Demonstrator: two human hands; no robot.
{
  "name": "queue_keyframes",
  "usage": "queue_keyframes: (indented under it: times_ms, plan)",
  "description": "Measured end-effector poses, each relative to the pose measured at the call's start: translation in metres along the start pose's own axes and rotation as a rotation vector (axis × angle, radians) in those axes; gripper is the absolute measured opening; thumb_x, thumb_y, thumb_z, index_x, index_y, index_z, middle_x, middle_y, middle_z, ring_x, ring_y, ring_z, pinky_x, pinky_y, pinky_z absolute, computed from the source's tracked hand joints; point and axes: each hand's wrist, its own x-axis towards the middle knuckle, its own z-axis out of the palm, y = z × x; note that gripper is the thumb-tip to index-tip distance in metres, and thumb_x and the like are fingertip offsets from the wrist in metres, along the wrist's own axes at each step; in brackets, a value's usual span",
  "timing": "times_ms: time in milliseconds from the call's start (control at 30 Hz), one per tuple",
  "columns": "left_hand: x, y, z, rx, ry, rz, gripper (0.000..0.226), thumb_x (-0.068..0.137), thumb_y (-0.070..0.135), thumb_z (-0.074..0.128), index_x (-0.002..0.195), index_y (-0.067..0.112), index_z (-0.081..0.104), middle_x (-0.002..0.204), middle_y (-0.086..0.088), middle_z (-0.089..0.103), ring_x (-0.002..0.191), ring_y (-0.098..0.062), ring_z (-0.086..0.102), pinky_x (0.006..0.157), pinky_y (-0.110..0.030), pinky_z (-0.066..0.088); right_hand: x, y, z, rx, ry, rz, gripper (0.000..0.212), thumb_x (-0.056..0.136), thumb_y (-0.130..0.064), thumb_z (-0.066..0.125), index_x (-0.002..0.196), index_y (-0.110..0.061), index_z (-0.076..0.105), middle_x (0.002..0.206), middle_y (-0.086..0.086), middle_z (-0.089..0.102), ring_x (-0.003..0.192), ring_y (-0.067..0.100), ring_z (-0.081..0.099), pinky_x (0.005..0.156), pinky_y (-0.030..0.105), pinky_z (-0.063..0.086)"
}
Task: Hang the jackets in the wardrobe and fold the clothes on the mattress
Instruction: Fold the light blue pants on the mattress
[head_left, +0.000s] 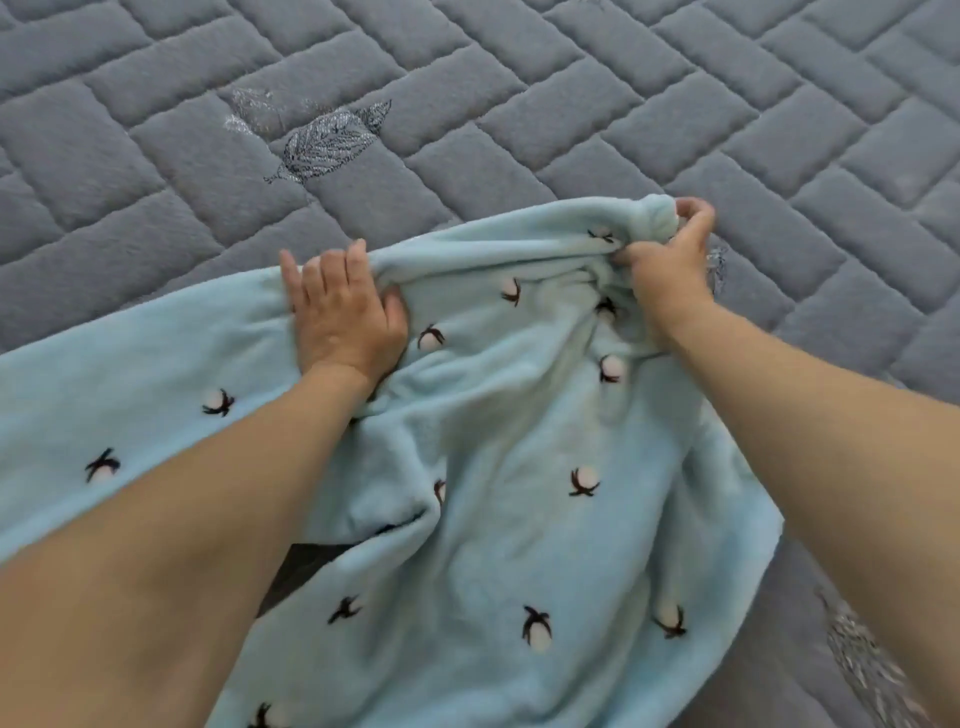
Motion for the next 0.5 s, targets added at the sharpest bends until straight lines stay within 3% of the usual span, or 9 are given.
queue_keyframes:
  times_ms: [33,100,133,200,300,367,400,433,500]
  plan:
    - [0.005,0.003,-0.011,0.023,0.0,0.125,0.045,0.091,0.027,0.047,0.124,-0.002,0.053,0.12,-0.026,0.054,0.119,-0.043,0.046,0.119,-0.058,0.016,0.001,-0.009,-0.008,0.031,0.001,0.022,0.061,0.075,0.002,0.056,0.124,-0.028,0.036,0.112,-0.004,0.05,0.091,0.008,0.054,0.067,0.017,0.051]
    - [-0.02,0.009,-0.043,0.011,0.102,0.383,0.025,0.083,0.018,0.05,0.096,-0.002,0.058,0.093,-0.026,0.059,0.087,-0.043,0.057,0.082,-0.055,0.048,-0.016,-0.015,-0.03,0.081,0.006,0.064,0.059,0.076,0.003,0.055,0.127,-0.027,0.048,0.116,0.0,0.059,0.097,0.013,0.06,0.076,0.026,0.057]
    - [-0.043,0.011,-0.064,-0.017,0.146,0.441,0.018,0.079,0.016,0.052,0.089,0.001,0.057,0.084,-0.022,0.059,0.074,-0.04,0.057,0.061,-0.048,0.048,-0.024,-0.013,-0.04,0.114,0.024,0.104,0.054,0.079,0.002,0.054,0.128,-0.021,0.053,0.117,0.003,0.063,0.101,0.018,0.062,0.083,0.033,0.058]
    - [-0.103,0.024,-0.101,-0.057,0.171,0.482,0.012,0.074,0.013,0.055,0.085,0.007,0.054,0.074,-0.014,0.056,0.06,-0.035,0.054,0.045,-0.035,0.034,-0.043,-0.01,-0.06,0.04,0.072,0.24,0.048,0.086,-0.01,0.059,0.133,-0.02,0.053,0.126,0.005,0.06,0.111,0.022,0.061,0.09,0.034,0.054]
    - [-0.214,0.055,-0.122,-0.073,-0.022,0.611,0.015,0.071,0.013,0.057,0.084,0.017,0.052,0.07,-0.005,0.052,0.054,-0.031,0.053,0.043,-0.029,0.024,-0.089,0.015,-0.092,-0.161,0.021,0.538,0.061,0.092,-0.032,0.058,0.147,-0.023,0.034,0.151,0.007,0.031,0.129,0.028,0.043,0.107,0.041,0.041]
    - [-0.274,0.074,-0.119,0.005,-0.384,0.66,0.031,0.079,0.017,0.059,0.109,0.023,0.056,0.087,-0.004,0.057,0.068,-0.03,0.059,0.048,-0.032,0.036,-0.116,0.037,-0.102,-0.298,-0.039,0.687,0.067,0.094,-0.03,0.052,0.153,-0.014,0.023,0.157,0.011,0.02,0.14,0.031,0.029,0.117,0.043,0.028]
    - [-0.294,0.078,-0.111,0.018,-0.542,0.641,0.044,0.087,0.018,0.056,0.129,0.026,0.047,0.1,-0.005,0.056,0.081,-0.031,0.06,0.056,-0.035,0.04,-0.127,0.041,-0.108,-0.315,0.039,0.709,0.069,0.093,-0.027,0.053,0.152,-0.012,0.022,0.157,0.011,0.02,0.142,0.03,0.027,0.118,0.042,0.025]
    - [-0.307,0.078,-0.099,0.043,-0.616,0.615,0.052,0.092,0.017,0.05,0.14,0.03,0.033,0.107,-0.006,0.054,0.088,-0.033,0.06,0.061,-0.038,0.041,-0.131,0.045,-0.112,-0.215,0.166,0.692,0.065,0.093,-0.023,0.054,0.15,-0.011,0.025,0.155,0.01,0.024,0.139,0.028,0.031,0.116,0.041,0.027]
    - [-0.309,0.078,-0.09,0.046,-0.605,0.567,0.054,0.095,0.015,0.042,0.141,0.037,0.023,0.098,-0.002,0.051,0.078,-0.033,0.059,0.057,-0.037,0.036,-0.138,0.04,-0.122,0.05,0.221,0.709,0.043,0.096,-0.025,0.048,0.137,-0.012,0.043,0.145,0.008,0.043,0.118,0.024,0.051,0.099,0.038,0.045]
